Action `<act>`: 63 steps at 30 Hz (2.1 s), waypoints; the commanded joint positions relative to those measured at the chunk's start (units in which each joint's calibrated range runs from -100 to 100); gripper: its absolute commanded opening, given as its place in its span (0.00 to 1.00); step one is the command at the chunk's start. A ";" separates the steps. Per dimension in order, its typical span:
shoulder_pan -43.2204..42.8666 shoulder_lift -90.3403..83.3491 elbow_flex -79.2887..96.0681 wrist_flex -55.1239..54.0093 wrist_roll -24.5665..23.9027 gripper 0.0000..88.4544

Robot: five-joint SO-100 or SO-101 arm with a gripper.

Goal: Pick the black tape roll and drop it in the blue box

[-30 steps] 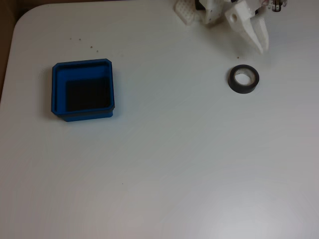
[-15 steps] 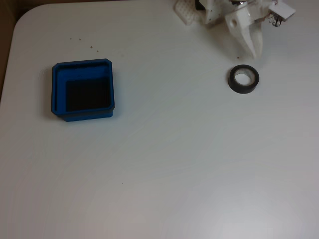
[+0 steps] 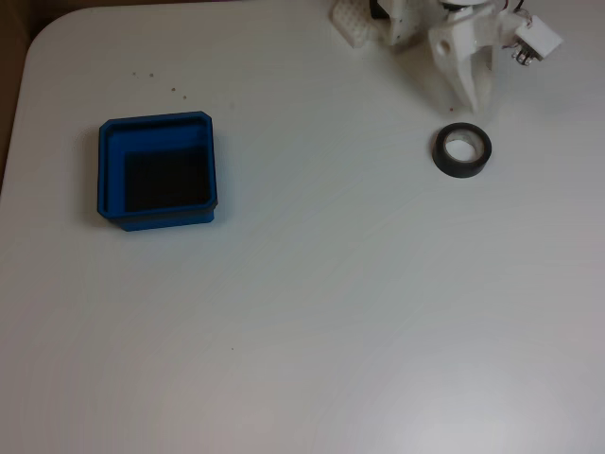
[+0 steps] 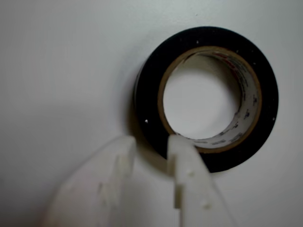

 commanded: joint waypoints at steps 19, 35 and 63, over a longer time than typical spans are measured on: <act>0.20 12.21 -14.58 1.85 0.36 0.11; 4.11 27.68 -20.69 1.52 0.36 0.26; 7.14 45.66 -31.11 1.11 0.27 0.26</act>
